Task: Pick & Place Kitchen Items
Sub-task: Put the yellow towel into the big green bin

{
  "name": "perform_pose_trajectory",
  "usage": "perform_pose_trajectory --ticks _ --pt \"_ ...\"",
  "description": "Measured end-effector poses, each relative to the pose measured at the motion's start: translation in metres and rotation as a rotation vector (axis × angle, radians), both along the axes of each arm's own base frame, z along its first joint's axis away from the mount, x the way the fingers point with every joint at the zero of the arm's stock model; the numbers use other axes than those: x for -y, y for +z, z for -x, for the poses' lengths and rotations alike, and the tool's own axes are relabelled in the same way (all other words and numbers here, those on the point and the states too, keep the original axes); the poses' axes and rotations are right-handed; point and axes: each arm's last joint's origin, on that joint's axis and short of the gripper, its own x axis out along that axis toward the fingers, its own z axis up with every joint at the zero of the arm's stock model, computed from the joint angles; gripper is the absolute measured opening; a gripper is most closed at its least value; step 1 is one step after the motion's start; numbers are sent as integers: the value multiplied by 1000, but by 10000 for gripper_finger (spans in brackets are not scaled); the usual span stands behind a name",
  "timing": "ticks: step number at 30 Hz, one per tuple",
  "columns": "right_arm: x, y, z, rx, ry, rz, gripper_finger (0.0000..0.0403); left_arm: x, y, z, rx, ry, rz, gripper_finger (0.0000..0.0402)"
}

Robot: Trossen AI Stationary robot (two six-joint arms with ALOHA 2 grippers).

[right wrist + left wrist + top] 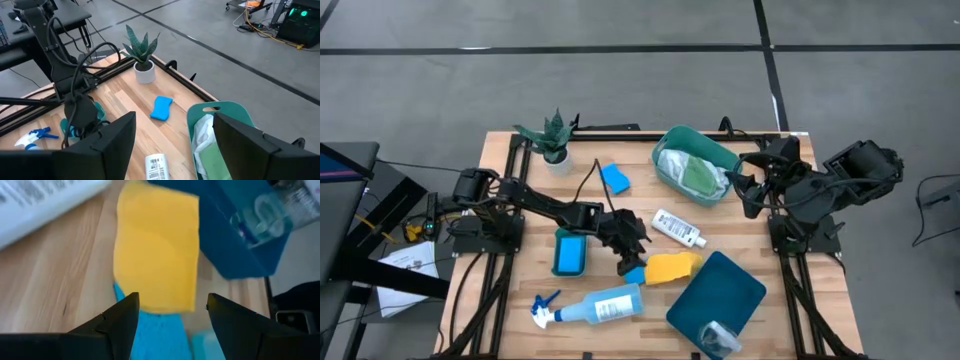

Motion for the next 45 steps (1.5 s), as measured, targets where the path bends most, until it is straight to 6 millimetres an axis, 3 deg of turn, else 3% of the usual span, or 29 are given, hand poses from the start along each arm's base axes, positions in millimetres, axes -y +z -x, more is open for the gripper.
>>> perform_pose_trajectory --ticks 14,23,27,33,45 --pt "0 0 0 4 -6 -1 256 0 3 -7 132 -50 -210 231" --pt "0 0 0 25 -22 -27 256 20 -10 -58 123 -244 -370 231" --pt "0 0 0 33 -30 -39 256 22 -23 -69 87 -271 -352 231" --pt "0 0 0 39 -34 -46 256 22 -41 -67 4 -270 -361 231" --pt "0 0 0 39 -34 -46 256 21 -50 -71 23 -296 -392 220"
